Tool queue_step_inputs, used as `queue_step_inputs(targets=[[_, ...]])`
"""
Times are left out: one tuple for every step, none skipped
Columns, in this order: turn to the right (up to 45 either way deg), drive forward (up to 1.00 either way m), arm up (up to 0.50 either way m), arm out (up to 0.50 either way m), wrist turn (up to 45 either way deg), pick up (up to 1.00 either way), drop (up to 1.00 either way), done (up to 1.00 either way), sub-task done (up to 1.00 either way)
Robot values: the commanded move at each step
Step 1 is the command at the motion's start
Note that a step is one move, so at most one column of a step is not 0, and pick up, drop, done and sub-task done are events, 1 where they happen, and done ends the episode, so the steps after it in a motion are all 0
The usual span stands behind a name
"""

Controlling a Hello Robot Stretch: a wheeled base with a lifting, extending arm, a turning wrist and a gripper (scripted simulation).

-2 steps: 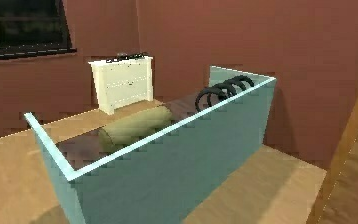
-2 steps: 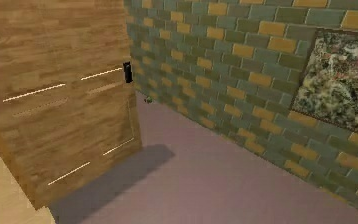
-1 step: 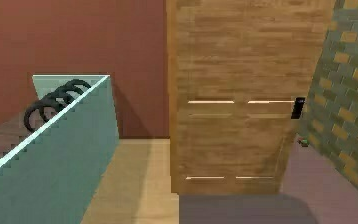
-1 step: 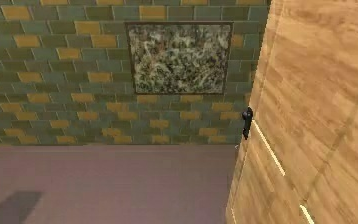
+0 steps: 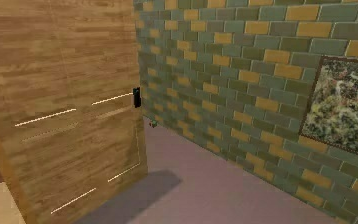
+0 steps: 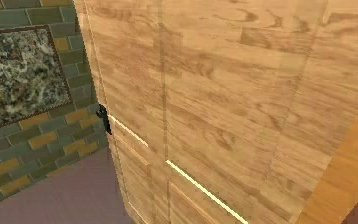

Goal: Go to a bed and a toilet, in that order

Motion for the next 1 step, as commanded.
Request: queue_step_inputs(targets=[[6.0, 0.0, 0.0, 0.0, 0.0, 0.0, 0.0, 0.0, 0.0]])
